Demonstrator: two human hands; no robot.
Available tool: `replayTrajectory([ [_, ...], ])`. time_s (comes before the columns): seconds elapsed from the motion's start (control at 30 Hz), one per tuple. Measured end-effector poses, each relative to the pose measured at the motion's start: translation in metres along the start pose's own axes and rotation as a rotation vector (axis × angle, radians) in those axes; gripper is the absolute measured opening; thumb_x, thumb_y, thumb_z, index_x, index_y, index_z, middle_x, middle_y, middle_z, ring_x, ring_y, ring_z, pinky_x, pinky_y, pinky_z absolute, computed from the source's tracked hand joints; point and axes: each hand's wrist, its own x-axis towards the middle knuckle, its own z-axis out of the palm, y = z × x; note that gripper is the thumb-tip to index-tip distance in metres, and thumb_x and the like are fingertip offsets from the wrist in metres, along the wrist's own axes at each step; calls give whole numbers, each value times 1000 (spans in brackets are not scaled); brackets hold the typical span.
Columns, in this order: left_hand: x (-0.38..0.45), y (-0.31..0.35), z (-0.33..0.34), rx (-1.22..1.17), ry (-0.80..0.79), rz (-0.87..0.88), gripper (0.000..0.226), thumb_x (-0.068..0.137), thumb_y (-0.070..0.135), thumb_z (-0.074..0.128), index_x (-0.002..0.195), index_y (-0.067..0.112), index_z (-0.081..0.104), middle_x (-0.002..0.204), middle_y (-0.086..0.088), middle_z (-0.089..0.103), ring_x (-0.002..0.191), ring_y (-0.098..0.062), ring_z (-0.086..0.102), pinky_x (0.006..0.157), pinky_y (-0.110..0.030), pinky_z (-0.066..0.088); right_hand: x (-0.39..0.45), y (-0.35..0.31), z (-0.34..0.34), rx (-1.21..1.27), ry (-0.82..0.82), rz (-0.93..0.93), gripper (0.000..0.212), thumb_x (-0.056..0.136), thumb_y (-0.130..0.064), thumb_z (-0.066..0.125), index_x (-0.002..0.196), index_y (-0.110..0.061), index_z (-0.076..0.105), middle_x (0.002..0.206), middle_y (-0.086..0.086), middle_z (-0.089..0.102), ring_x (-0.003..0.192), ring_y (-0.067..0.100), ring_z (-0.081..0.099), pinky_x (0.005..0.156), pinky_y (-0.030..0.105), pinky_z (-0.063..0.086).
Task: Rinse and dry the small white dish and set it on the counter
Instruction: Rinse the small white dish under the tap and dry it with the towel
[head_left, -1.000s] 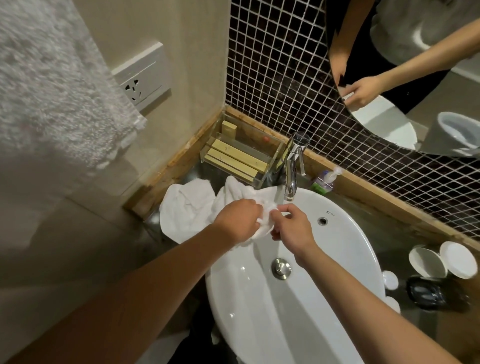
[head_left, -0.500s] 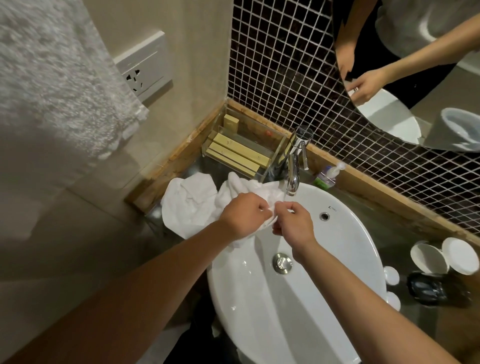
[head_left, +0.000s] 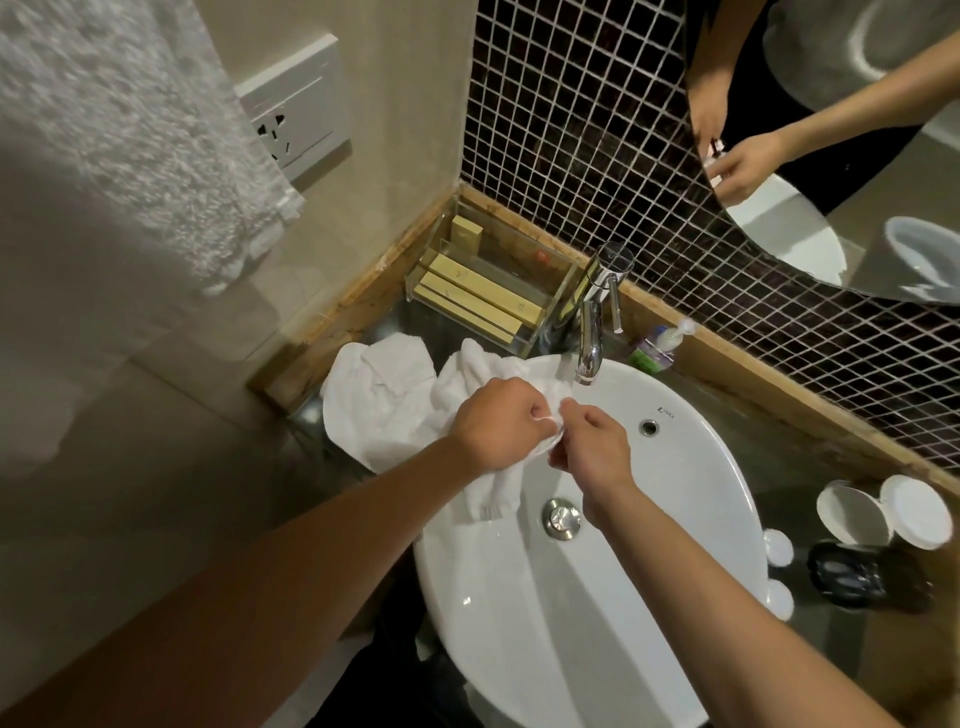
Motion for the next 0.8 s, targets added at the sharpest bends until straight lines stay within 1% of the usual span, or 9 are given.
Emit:
replayTrajectory([
  [0.13,1,2,6,30,45,-14,31,84,34,66,59,19,60,54,2,58,52,-13,53,47,-25,34,-3,2,-2,8,-2,8,23,90,-30,60,81,-9,64,52,0,58,50,19,54,67,43,54],
  [0.23,3,2,8,35,80,-40,29,86,35,64,63,19,62,57,1,60,55,-15,56,47,-25,36,-6,5,-1,81,-7,27,19,88,-24,63,91,-5,67,55,5,60,52,22,53,63,39,54],
  [0.3,5,1,8,-63,80,-72,28,85,31,65,64,13,64,60,-8,62,56,-17,56,49,-30,40,-6,6,-1,122,-3,49,17,88,-22,64,92,-5,68,56,6,60,55,24,54,61,36,55],
  [0.4,4,2,5,-244,22,-84,25,84,23,66,73,1,68,71,-18,66,60,-19,54,61,-40,50,-4,5,-4,166,-25,83,19,93,-24,62,91,-6,66,56,7,61,56,23,57,63,36,57],
  [0.5,3,2,-1,-306,-41,-66,24,84,19,66,63,9,67,59,-6,61,59,-18,55,62,-36,48,-4,4,-4,190,-46,95,22,97,-24,59,93,-4,65,55,5,61,55,22,58,70,40,61],
  [0.6,3,2,-2,-207,-83,-12,16,83,24,68,74,12,74,71,-8,70,72,-27,65,67,-38,53,-4,3,-6,162,-33,86,20,98,-23,57,92,-5,65,60,6,61,58,23,59,64,37,59],
  [0.63,3,2,-1,-151,-83,14,17,82,27,68,77,12,74,74,-9,71,72,-26,64,65,-39,52,-5,3,-7,144,-29,80,19,97,-21,57,93,-6,66,65,9,62,60,23,59,62,34,58],
  [0.7,2,2,1,11,-61,77,16,81,33,67,82,20,74,74,-2,70,66,-16,61,50,-30,43,-5,4,-9,117,-38,70,16,95,-16,56,95,-5,67,75,13,63,62,22,57,62,33,57],
  [0.8,1,0,1,225,-6,182,12,86,35,63,94,28,70,81,5,69,64,-10,55,50,-20,29,-5,6,-9,82,-56,60,15,91,-11,56,94,-3,68,76,17,62,63,24,55,63,34,57],
])
